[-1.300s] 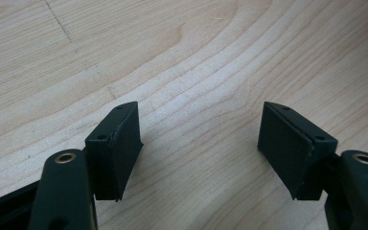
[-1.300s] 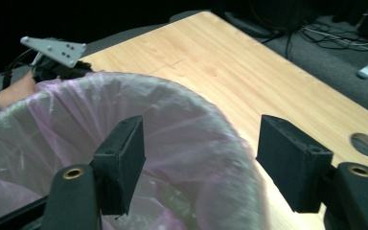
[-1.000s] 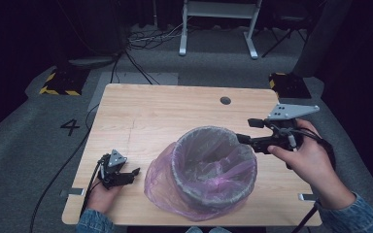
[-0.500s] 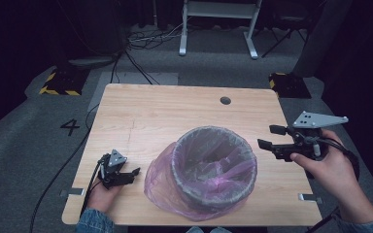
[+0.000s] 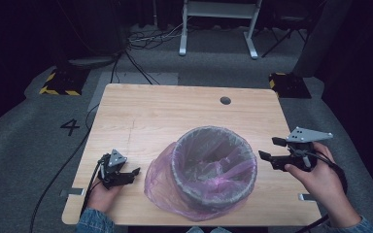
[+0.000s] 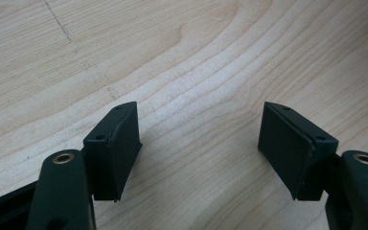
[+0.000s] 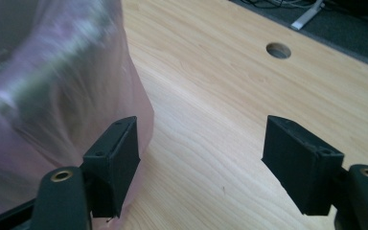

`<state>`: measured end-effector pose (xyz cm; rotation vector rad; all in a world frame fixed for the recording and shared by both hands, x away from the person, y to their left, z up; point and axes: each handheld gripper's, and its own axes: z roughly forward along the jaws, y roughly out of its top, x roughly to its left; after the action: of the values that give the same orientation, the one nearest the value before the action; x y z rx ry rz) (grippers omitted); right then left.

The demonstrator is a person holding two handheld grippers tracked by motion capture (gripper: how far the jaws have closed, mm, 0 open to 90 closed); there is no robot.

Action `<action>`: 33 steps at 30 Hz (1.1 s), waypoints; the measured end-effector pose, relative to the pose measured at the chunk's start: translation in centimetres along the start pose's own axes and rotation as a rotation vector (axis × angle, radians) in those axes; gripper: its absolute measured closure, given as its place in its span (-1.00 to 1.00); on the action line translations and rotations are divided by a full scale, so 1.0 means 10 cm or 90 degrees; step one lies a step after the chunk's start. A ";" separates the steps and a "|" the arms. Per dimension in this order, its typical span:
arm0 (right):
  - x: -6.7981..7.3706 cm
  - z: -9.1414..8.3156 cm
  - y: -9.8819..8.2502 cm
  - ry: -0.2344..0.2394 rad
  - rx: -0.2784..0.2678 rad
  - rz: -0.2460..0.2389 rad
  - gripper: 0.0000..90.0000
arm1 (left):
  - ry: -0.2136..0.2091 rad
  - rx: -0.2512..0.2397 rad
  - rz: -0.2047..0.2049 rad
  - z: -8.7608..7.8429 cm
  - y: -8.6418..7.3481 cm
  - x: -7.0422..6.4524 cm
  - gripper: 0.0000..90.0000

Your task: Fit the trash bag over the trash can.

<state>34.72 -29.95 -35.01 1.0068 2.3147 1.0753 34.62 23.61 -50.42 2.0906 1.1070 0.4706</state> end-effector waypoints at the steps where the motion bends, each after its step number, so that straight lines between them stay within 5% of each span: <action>1: -0.01 0.02 -0.03 -0.001 0.002 0.006 -0.36 | 0.000 0.000 0.000 0.00 0.00 0.00 -0.33; 6: -0.08 0.10 -0.20 -0.014 0.003 0.034 -0.37 | 0.000 0.000 0.000 0.00 0.00 0.00 -0.33; 11: -0.11 0.16 -0.37 -0.058 0.014 0.046 -0.36 | 0.000 0.000 0.000 0.00 0.00 0.00 -0.33; 22: -0.18 0.32 -0.74 -0.066 0.027 0.103 -0.36 | 0.001 0.000 0.000 0.00 0.00 0.00 -0.33; 33: -0.22 0.43 -1.02 -0.059 0.051 0.117 -0.42 | 0.001 0.000 0.000 0.00 0.00 0.00 -0.33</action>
<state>34.25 -34.03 -45.53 1.2932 2.2406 0.9873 34.61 23.59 -50.42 2.0904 1.1080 0.4726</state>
